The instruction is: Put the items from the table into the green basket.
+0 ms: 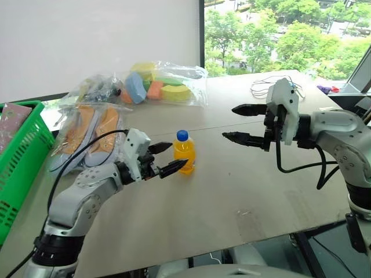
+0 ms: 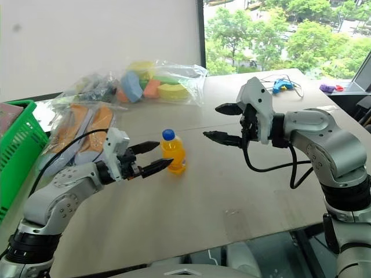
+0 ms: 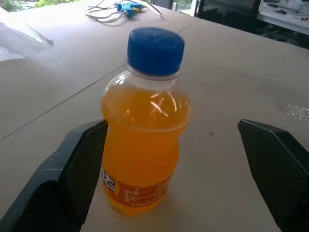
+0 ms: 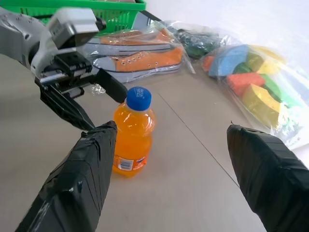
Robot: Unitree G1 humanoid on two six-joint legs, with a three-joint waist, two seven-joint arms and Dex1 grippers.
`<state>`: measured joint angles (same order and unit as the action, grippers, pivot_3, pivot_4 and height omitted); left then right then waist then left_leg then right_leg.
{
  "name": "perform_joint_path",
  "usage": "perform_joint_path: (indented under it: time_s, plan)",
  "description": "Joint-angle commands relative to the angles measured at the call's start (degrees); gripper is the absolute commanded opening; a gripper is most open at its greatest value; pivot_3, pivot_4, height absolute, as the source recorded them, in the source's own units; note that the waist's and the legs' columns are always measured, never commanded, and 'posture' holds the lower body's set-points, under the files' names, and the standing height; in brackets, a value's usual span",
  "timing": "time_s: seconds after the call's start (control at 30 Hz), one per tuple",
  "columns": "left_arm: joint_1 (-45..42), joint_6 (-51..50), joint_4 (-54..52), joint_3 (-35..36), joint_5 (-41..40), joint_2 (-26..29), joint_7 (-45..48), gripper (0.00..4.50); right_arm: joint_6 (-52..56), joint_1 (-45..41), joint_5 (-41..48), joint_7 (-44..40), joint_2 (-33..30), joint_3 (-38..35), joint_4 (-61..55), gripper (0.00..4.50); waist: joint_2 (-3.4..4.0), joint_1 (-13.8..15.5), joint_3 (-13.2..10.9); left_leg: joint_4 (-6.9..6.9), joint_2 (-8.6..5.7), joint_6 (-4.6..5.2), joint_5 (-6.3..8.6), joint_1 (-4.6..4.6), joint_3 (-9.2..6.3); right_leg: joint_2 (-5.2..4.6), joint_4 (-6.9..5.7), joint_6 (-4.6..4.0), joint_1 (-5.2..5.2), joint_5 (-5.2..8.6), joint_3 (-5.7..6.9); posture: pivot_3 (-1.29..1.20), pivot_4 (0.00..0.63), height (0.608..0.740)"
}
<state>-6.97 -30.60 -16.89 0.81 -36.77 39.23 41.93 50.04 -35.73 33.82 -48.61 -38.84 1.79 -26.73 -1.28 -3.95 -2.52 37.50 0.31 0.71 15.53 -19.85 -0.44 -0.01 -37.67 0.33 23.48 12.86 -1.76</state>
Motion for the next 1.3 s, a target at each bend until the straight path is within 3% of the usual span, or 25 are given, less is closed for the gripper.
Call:
perform_joint_path:
  time_s: [0.03, 0.2, 0.37, 0.4, 0.53, 0.7, 0.83, 1.03, 1.3]
  plan:
    - [-3.4, 3.4, 3.4, -2.5, 4.9, -1.8, 1.1, 4.47, 0.5, -0.3, 1.1, 1.4, -0.7, -1.5, -2.6, 3.88, -0.02, -0.4, 0.0, -0.01, 0.02, 0.02, 0.02, -0.03, 0.03, 0.00, 0.04, 0.03, 0.03, -0.01, -0.06, -0.13, 0.000, 0.740]
    - [-7.0, 4.8, 9.7, -5.6, 8.8, -4.6, 4.4, 4.47, 0.9, 0.0, 1.6, 2.0, -1.6, -1.8, -3.0, 3.88, -0.02, -1.4, 0.0, -0.05, 0.00, 0.14, 0.10, -0.10, 0.00, 0.00, 0.07, 0.33, 0.10, -0.07, -0.39, -0.13, 0.000, 0.740]
    - [-6.3, 6.3, 10.4, -4.1, 10.1, -4.7, 5.6, 2.87, 0.5, -0.3, 2.1, 1.9, -1.9, -1.7, -3.0, 3.88, -0.02, -1.9, 0.0, -0.07, 0.02, 0.30, 0.20, -0.06, -0.02, -0.01, 0.09, 0.40, 0.12, -0.03, -0.57, -0.14, 0.000, 0.740]
    - [-5.8, 6.6, 10.0, -3.2, 9.9, -4.8, 5.5, 2.87, 0.5, -0.4, 2.4, 1.9, -1.9, -1.8, -3.1, 3.88, -0.02, -2.0, 0.0, -0.07, 0.04, 0.31, 0.21, -0.05, -0.02, -0.01, 0.09, 0.41, 0.12, -0.03, -0.59, -0.13, 0.000, 0.740]
    - [-5.8, 2.4, 4.8, 11.0, -2.1, -6.5, 0.3, 2.87, -1.3, -1.2, 4.2, -1.3, -1.3, -0.2, -3.6, 3.88, -0.12, -2.4, -0.1, -0.07, 0.14, 0.31, 0.21, -0.09, -0.02, -0.02, 0.07, 0.43, 0.19, -0.02, -0.61, -0.09, 0.000, 0.740]
    - [-14.0, 0.0, 5.3, 30.2, -10.8, -4.8, -15.5, 2.87, -5.2, -7.7, 4.3, -4.4, 4.9, 4.0, 1.5, 3.88, -0.65, -2.2, -0.5, -0.05, 0.31, 0.32, 0.21, -0.08, -0.19, 0.00, -0.09, 0.42, 0.25, -0.04, -0.47, 0.02, 0.000, 0.740]
    - [-19.5, 8.5, 11.7, 41.7, -1.9, 2.4, -25.4, 2.87, -11.2, -17.3, 1.3, -3.7, 16.0, 8.3, 11.0, 3.88, -0.67, -1.7, -0.5, -0.12, 0.28, 0.31, 0.21, 0.04, -0.14, 0.04, -0.19, 0.39, 0.26, -0.06, -0.53, 0.10, 0.000, 0.740]
    - [-17.2, 19.3, 26.0, 48.1, 10.6, 14.7, -26.3, 2.87, -18.6, -25.9, -3.1, -4.5, 28.1, 12.7, 20.8, 3.88, -0.71, 2.6, -0.4, -0.36, 0.28, 0.12, 0.29, -0.24, -0.18, -0.04, -0.18, 0.01, 0.70, -0.14, -0.26, 0.19, 0.000, 0.740]
    - [-11.5, 29.2, 41.3, 47.5, 18.5, 21.2, -21.1, 2.87, -21.2, -27.7, -4.7, -7.9, 31.9, 14.2, 23.3, 3.88, -1.71, 8.6, 0.2, -0.08, -0.12, -0.50, 0.25, -2.05, -1.38, -1.06, 0.27, -0.02, 1.63, -0.15, 0.99, 0.19, 0.000, 0.740]
